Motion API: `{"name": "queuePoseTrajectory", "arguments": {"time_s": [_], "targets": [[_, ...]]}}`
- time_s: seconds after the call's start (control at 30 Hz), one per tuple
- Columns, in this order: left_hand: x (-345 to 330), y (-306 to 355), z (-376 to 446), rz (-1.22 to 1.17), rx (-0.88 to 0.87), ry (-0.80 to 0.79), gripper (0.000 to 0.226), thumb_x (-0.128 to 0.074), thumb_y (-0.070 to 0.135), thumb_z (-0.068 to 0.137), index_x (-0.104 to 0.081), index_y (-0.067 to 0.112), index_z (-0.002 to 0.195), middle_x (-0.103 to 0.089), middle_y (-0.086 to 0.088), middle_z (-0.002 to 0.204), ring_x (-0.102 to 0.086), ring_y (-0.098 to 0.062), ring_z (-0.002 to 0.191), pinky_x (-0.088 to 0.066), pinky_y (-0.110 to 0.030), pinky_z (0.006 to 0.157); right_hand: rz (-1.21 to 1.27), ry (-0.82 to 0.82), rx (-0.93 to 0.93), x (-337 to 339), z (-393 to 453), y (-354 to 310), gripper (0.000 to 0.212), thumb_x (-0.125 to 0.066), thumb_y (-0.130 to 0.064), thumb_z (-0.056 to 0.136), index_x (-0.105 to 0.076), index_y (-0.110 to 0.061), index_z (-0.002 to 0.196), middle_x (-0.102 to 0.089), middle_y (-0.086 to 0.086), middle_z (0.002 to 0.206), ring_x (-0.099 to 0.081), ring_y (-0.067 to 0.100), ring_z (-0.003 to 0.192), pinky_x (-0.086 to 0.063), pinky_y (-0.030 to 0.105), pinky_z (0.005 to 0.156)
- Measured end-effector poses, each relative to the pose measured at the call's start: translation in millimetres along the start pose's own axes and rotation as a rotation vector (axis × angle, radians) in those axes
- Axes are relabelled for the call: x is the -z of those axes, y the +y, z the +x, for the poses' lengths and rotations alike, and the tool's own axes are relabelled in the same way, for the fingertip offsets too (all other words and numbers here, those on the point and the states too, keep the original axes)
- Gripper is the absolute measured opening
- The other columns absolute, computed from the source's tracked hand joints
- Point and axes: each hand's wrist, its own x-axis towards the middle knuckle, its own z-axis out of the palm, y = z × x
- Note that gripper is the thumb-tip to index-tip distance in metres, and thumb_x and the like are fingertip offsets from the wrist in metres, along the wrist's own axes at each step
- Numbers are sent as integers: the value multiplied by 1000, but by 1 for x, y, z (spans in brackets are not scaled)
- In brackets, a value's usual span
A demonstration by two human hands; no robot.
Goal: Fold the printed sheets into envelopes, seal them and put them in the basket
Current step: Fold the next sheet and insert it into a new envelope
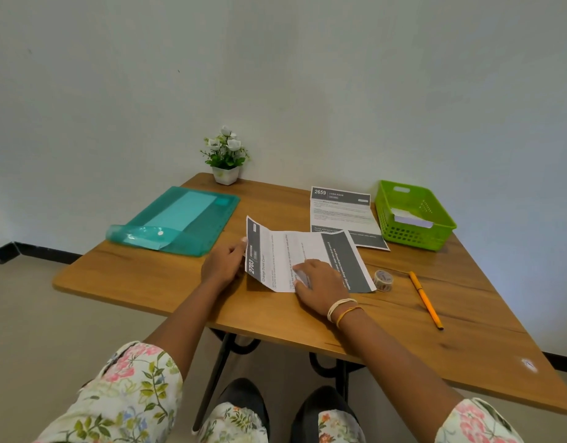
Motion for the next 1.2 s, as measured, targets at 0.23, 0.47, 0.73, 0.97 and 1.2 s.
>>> {"name": "queuePoseTrajectory", "arguments": {"time_s": [0.23, 0.47, 0.73, 0.97, 1.2], "targets": [[-12, 4, -7, 78, -108, 12, 46, -31, 54, 100, -67, 26, 92, -67, 10, 78, -63, -13, 74, -52, -37, 72, 34, 50, -8, -8, 0, 0, 47, -48, -49, 87, -55, -30, 130, -53, -2, 136, -49, 19, 122, -43, 43, 102], [-35, 20, -15, 65, -230, -10, 39, -36, 44, 101, -47, 35, 138, -60, 8, 125, -54, -11, 110, -45, -39, 92, 49, 58, 2, -6, -3, 2, 41, -49, -41, 92, -55, -27, 130, -52, -1, 137, -46, 19, 125, -35, 38, 105], [-45, 27, -22, 572, -249, -171, 46, -26, 55, 99, -36, 48, 143, -39, 0, 146, -33, -21, 130, -24, -44, 105, 239, 154, -105, -7, -3, 1, 33, -55, -16, 91, -54, -14, 124, -60, 7, 122, -57, 22, 111, -49, 30, 90], [-49, 28, -27, 756, -288, -194, 50, -30, 56, 97, -31, 44, 146, -29, -3, 153, -27, -25, 135, -23, -45, 106, 239, 249, -81, -8, -7, 3, 34, -40, -12, 98, -52, -14, 130, -56, 7, 133, -53, 21, 120, -42, 29, 100], [-57, 30, -31, 675, -295, -142, 48, -31, 46, 101, -34, 32, 146, -34, -5, 151, -30, -24, 134, -25, -41, 107, 188, 160, -40, -8, -8, 4, 39, -48, -36, 95, -57, -17, 128, -60, 2, 130, -55, 18, 118, -43, 30, 98]]}}
